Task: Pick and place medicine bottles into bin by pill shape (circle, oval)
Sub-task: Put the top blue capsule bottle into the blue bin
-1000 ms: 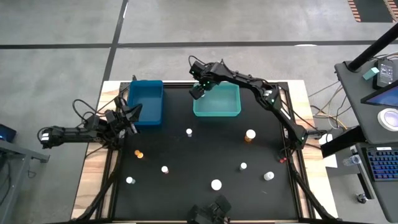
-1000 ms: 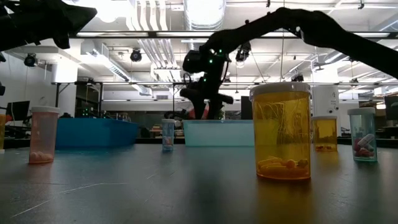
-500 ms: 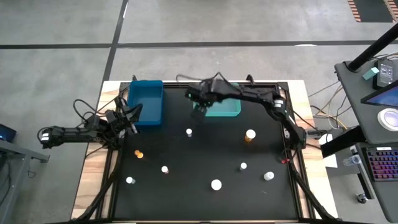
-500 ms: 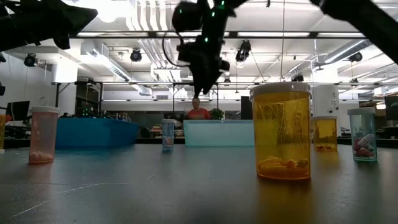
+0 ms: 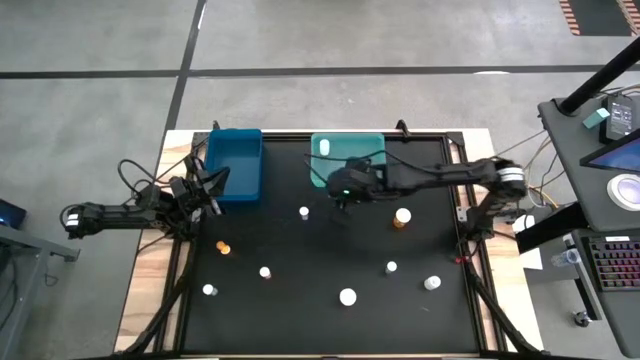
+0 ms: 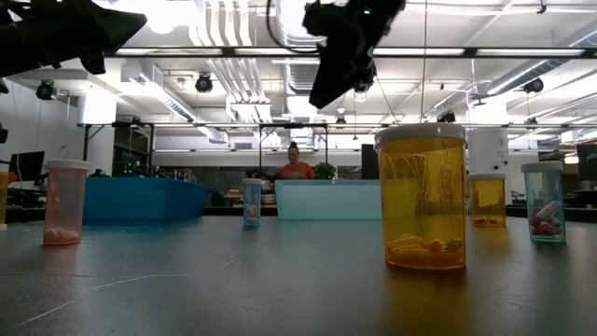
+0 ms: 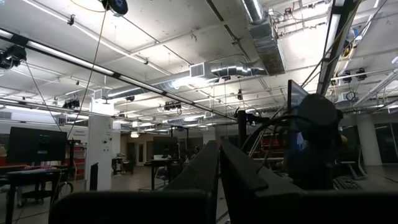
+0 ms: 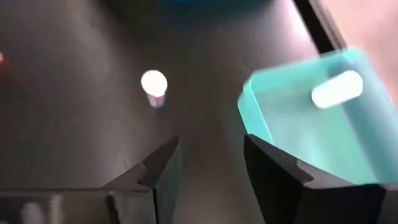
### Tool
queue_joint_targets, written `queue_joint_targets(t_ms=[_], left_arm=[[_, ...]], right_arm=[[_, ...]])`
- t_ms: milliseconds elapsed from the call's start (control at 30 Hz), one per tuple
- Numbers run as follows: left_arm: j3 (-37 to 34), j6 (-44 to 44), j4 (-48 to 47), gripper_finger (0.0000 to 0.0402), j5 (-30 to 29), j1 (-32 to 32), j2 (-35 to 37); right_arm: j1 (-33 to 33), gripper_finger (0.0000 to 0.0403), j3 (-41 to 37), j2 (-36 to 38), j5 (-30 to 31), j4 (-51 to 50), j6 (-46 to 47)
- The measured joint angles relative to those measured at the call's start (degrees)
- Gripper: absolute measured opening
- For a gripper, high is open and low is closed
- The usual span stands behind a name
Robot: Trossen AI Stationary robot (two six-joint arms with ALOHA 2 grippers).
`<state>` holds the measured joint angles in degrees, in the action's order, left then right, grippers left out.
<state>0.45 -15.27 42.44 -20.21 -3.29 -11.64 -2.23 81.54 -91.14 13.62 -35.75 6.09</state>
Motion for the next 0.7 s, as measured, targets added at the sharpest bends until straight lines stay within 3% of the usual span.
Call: queue_joint_targets(t_ms=[233,400,700], left_arm=[[0.0,0.4,0.0,0.0001,0.2,0.0,-0.8],[0.0,8.0,-0.1,0.0001,0.9,0.0,-2.7],[3.7,19.4,0.0,0.0001,4.6,0.0,-11.5]], right_arm=[[2.2,0.0149,-19.0,12.2,-0.1,19.2,-6.9],[2.8,0.0128,-30.6,20.5,-0.2,29.9,-9.8],[2.7,0.0087,-43.9,31.0,-0.3,41.4,-8.8]])
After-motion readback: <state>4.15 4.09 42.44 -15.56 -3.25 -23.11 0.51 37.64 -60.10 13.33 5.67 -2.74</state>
